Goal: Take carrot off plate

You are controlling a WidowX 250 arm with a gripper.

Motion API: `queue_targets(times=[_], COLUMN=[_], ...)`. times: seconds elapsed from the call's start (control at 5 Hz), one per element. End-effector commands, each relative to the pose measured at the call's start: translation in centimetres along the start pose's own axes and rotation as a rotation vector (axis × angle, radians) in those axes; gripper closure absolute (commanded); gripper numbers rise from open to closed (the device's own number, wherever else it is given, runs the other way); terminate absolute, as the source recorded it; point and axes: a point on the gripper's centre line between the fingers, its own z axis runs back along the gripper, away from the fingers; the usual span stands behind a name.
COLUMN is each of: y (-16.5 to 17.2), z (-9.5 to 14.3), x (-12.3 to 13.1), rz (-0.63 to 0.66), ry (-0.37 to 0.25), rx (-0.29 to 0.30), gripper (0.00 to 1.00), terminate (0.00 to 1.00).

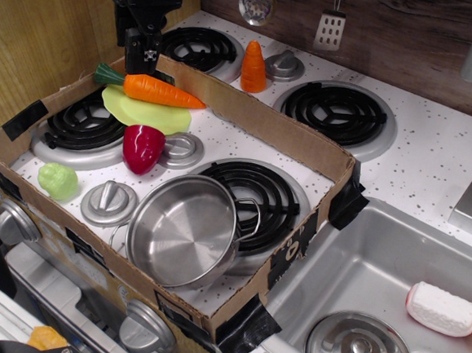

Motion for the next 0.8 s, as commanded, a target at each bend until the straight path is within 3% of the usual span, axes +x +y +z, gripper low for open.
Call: queue_targets(times=[0.0,0.6], y=[1.9,2.7], z=[-0.2,-3.2], x=[1.0,0.6], rz=[-0.044,-0.092], ry=[0.000,-0.061], rx=[-0.019,0.010], gripper=[0.00,0.00], terminate=[0.00,0.00])
